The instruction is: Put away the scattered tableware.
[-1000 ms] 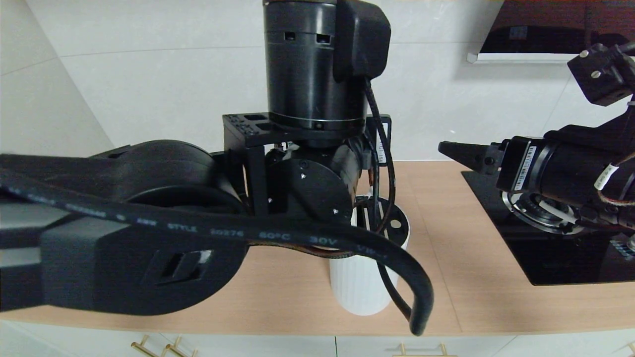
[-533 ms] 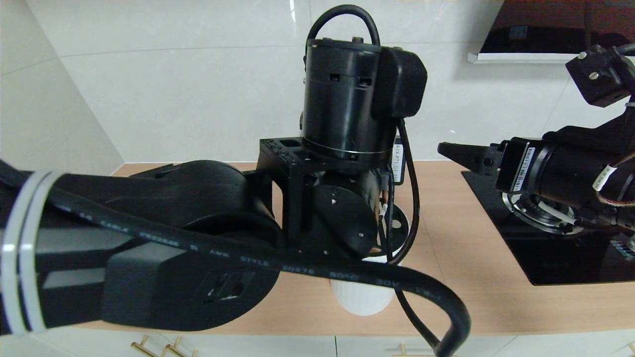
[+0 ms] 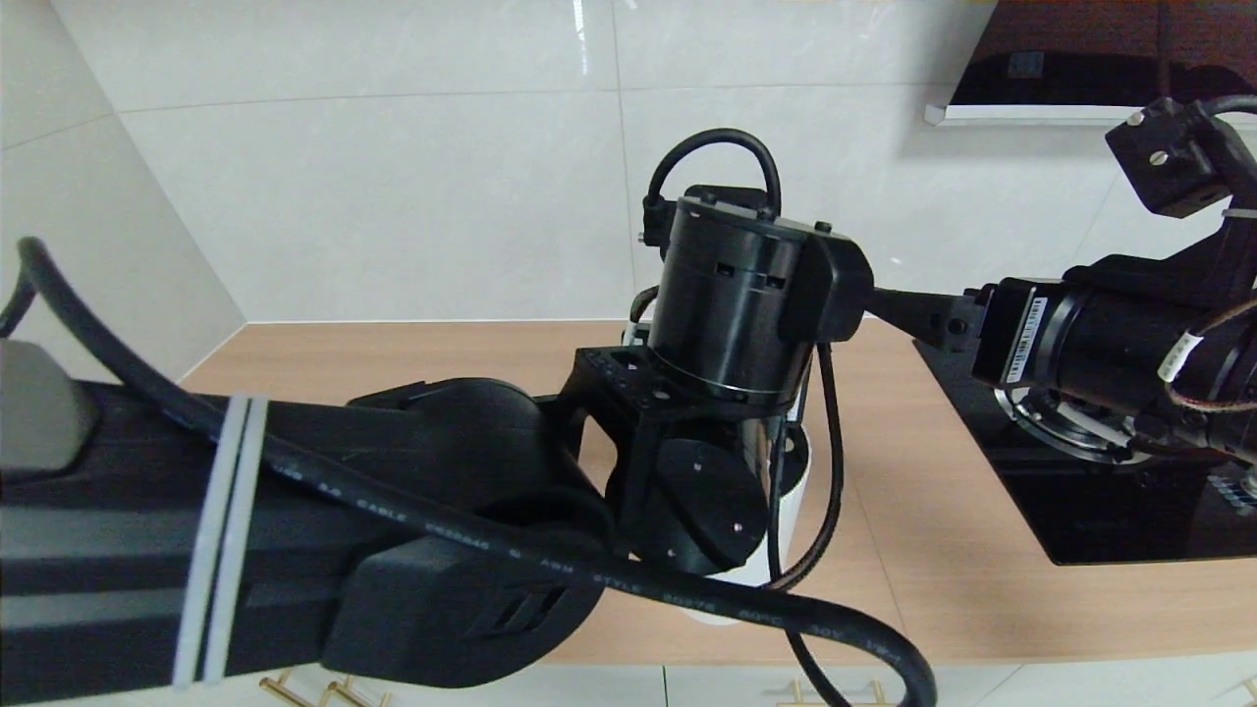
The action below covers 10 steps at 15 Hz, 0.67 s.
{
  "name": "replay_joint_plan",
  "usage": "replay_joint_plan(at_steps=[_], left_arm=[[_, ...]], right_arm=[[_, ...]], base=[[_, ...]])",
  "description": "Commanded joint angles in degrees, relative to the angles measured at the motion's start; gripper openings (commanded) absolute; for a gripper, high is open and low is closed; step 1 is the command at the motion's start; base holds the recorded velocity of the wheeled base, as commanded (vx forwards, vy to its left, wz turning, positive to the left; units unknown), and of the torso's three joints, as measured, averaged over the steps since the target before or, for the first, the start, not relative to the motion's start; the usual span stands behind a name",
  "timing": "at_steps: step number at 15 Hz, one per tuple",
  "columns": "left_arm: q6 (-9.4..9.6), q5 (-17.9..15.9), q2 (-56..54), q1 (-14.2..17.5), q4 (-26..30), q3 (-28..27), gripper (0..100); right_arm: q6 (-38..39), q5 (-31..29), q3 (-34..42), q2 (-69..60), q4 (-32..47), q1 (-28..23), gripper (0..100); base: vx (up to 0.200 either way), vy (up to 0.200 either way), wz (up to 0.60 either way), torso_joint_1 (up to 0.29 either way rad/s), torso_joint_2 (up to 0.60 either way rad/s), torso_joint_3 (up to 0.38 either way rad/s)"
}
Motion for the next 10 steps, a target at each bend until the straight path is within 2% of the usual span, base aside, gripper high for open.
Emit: replay_joint_plan(at_steps=[1, 9, 10], left_arm=[[-0.59, 0.12, 1.6, 0.02, -0.08, 0.72, 0], [-1.03, 0.56, 3.09, 0.02, -0.25, 3.71, 0], [-1.03, 0.64, 3.0, 0.02, -0.16, 3.79, 100]], right_arm=[[0.0, -0.02, -0.1, 0.39, -0.03, 0.02, 100], [0.0, -0.02, -0.18, 0.92, -0.11, 0.02, 100], [0.0, -0.02, -0.18, 0.92, -0.11, 0.02, 100]], base=[[0.0, 0.0, 0.0, 0.0, 0.0, 0.0], [0.0, 0.0, 0.0, 0.0, 0.0, 0.0], [0.0, 0.0, 0.0, 0.0, 0.0, 0.0]])
